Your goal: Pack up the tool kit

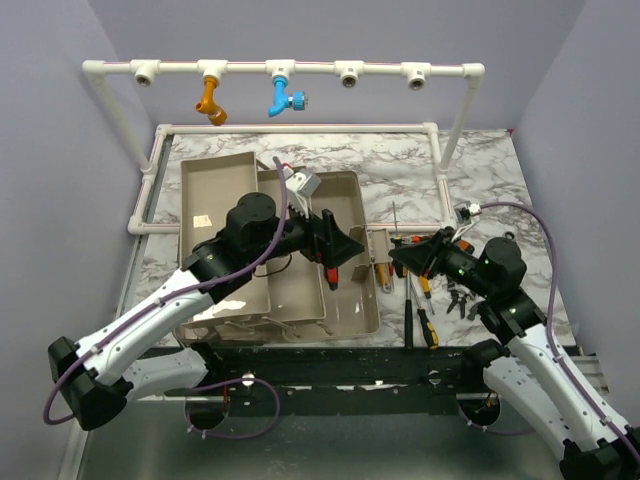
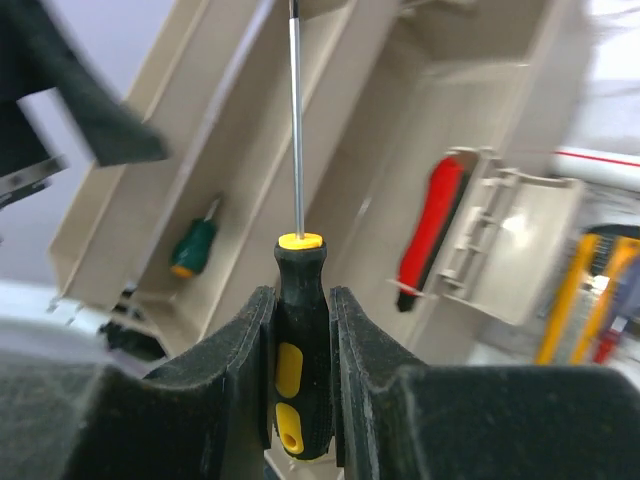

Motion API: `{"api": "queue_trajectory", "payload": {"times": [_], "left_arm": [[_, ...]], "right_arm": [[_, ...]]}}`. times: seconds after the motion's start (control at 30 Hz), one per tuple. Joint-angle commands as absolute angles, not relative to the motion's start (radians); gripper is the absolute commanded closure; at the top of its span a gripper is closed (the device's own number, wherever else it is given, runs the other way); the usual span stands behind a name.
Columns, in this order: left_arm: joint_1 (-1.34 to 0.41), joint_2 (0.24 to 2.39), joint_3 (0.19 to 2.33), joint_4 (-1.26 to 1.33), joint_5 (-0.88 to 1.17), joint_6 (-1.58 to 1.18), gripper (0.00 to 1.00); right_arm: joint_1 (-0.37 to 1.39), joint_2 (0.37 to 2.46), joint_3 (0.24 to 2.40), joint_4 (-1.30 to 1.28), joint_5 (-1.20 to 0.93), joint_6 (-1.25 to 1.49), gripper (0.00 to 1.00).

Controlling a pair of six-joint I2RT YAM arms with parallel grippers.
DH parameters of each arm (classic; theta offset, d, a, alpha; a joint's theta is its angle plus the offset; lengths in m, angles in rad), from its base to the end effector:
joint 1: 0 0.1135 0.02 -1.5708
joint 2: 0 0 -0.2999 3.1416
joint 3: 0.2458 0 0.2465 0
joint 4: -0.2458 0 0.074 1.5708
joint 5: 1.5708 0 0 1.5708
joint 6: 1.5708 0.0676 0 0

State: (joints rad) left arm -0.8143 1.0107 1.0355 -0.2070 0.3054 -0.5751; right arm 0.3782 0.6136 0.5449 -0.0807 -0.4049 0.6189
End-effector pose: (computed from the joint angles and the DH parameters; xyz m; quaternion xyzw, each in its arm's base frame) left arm 0.1461 -0.1844 0.4084 0.1873 0.7425 -0.4946 0.4110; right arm 0.1315 0.0809 0.3094 -0.0411 0.7528 0.4394 0.4884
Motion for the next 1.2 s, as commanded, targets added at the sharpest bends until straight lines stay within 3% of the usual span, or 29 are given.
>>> {"api": "queue_trajectory", "payload": {"times": [0.0,0.23,0.53,0.67,0.7,0.73,0.8,0.87,0.9,1.0,1.17], "left_arm": [[-0.843,1.123,1.045,0.006,0.359,-0.718,0.1],[-0.856,1.231,1.098,0.04,0.312,-0.742,0.2],[-0.862,1.298,1.108,0.134,0.397,-0.784,0.35],[-0.865,1.303,1.11,0.158,0.408,-0.785,0.58],[-0.87,1.314,1.112,0.185,0.431,-0.784,0.95],[-0.87,1.312,1.11,0.192,0.439,-0.78,1.0],[-0.87,1.286,1.089,0.209,0.427,-0.766,1.0],[-0.87,1.238,1.056,0.213,0.389,-0.74,1.0],[-0.868,1.215,1.043,0.21,0.374,-0.727,1.0],[-0.864,1.162,1.047,0.129,0.34,-0.674,1.0],[-0.82,1.052,1.073,-0.057,0.279,-0.584,1.0]], "right_arm": [[0.38,0.619,0.483,0.231,-0.71,0.706,0.95],[0.38,0.632,0.477,0.301,-0.767,0.735,0.96],[0.38,0.645,0.467,0.311,-0.787,0.739,0.96],[0.38,0.656,0.459,0.318,-0.79,0.743,0.96],[0.38,0.662,0.445,0.35,-0.795,0.761,0.96],[0.38,0.664,0.443,0.35,-0.793,0.762,0.95],[0.38,0.666,0.443,0.338,-0.782,0.756,0.81],[0.38,0.659,0.443,0.323,-0.768,0.747,0.75],[0.38,0.652,0.443,0.307,-0.752,0.741,0.65],[0.38,0.629,0.442,0.266,-0.696,0.72,0.19],[0.38,0.581,0.446,0.239,-0.651,0.709,0.07]]}}
